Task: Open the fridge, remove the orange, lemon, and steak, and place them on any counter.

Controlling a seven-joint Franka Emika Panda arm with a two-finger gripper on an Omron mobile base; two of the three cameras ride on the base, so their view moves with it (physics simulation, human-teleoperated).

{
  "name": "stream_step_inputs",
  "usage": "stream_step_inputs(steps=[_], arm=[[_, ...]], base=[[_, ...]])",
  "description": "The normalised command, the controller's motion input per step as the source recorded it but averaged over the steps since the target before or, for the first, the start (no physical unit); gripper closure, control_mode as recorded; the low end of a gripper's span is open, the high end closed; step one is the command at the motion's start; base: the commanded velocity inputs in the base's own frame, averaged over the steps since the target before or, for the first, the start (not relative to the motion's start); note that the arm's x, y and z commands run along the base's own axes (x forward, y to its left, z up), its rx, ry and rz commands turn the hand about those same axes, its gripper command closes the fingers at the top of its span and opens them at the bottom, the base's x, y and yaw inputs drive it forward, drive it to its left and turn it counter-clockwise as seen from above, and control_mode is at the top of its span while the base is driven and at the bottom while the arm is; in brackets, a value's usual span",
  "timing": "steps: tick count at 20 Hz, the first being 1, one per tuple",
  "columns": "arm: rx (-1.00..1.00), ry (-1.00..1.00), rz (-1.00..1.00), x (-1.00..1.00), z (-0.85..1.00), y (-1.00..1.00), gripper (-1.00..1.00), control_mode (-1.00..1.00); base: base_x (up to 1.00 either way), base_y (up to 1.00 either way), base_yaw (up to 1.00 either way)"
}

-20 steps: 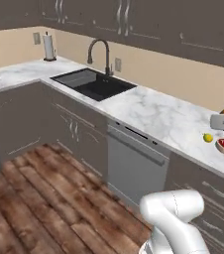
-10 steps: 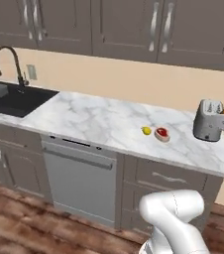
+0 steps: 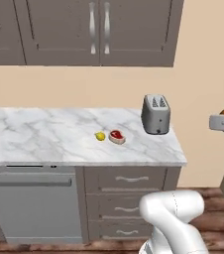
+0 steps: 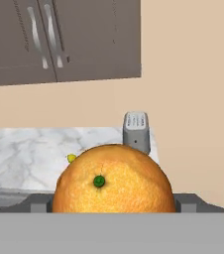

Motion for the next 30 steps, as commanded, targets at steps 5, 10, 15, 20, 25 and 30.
stream_step_inputs(steps=[5, 10, 15, 20, 25, 30], arm=[[0.00, 0.00, 0.00, 0.00, 0.00, 0.00, 1.00, 1.00], [0.00, 0.00, 0.00, 0.00, 0.00, 0.00, 1.00, 1.00], [0.00, 0.00, 0.00, 0.00, 0.00, 0.00, 1.00, 1.00], [0.00, 0.00, 0.00, 0.00, 0.00, 0.00, 1.00, 1.00], [0.00, 0.00, 0.00, 0.00, 0.00, 0.00, 1.00, 1.00], [0.00, 0.00, 0.00, 0.00, 0.00, 0.00, 1.00, 1.00]], base=[[0.22, 0.10, -0.43], [0.48, 0.17, -0.16], [0.54, 0.12, -0.06], [0.42, 0.05, -0.02], [0.18, 0.00, 0.00], [0.01, 0.00, 0.00]])
